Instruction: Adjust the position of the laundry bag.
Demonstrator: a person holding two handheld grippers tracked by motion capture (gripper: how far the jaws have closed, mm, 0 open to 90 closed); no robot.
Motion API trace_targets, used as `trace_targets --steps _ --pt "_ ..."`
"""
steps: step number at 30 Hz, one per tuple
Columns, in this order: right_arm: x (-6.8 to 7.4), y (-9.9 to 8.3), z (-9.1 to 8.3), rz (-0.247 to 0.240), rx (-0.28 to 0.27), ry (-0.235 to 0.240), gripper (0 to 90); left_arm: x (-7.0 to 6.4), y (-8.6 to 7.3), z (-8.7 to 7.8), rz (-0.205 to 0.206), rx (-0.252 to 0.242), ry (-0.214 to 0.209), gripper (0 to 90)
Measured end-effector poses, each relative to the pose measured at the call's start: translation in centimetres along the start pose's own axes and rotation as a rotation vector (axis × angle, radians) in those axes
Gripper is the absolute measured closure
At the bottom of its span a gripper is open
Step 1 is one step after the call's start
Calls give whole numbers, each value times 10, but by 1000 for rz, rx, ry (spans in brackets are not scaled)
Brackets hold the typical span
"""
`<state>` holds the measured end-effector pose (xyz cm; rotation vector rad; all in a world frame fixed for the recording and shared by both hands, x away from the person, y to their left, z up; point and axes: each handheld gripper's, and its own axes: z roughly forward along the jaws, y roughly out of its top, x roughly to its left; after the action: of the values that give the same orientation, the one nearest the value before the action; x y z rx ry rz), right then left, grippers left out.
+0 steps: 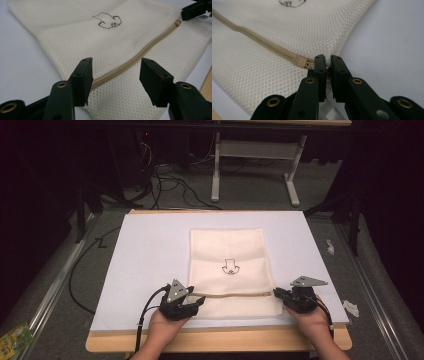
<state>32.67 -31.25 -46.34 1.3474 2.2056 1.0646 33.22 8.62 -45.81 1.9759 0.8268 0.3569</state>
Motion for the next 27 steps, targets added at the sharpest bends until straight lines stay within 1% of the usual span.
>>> trace_targets --steps 1,2,3,5,9,11,13,16,18,20,22,23,24,26,27 --pt "-1 2 -5 4 -28 13 850 -1 0 1 -6 1 -8 433" --pt "-1 2 -5 4 -28 13 850 -1 0 1 -6 1 -8 433" --pt "-1 4 -7 0 -44 19 850 -2 0 3 -27 4 -23 429" --pt "-1 5 -9 1 -51 20 850 -3 1 6 -50 9 -40 407" --pt "0 6 -10 -14 -56 19 850 -9 3 10 -62 4 -47 394" --pt "1 7 -11 -20 -58 15 849 -13 4 12 -56 3 -54 393" --pt "1 8 -11 -36 -64 14 849 -16 4 16 -45 11 -62 392" --pt "2 8 -13 -31 -65 11 849 -19 3 19 -39 20 -65 390" --pt "3 10 -13 -39 -71 11 849 -22 2 21 -29 28 -62 385" --pt "2 10 -13 -44 -71 7 849 -26 4 24 -23 28 -70 379" --pt "2 10 -13 -46 -72 7 849 -27 5 26 -17 26 -70 389" --pt "2 10 -12 -41 -74 5 849 -32 7 30 7 30 -73 392" --pt "2 11 -12 -40 -72 3 849 -33 8 33 10 32 -76 392" --pt "1 11 -11 -50 -80 2 849 -35 10 37 1 28 -84 395" --pt "2 12 -12 -43 -80 3 849 -36 12 39 -4 26 -89 398"
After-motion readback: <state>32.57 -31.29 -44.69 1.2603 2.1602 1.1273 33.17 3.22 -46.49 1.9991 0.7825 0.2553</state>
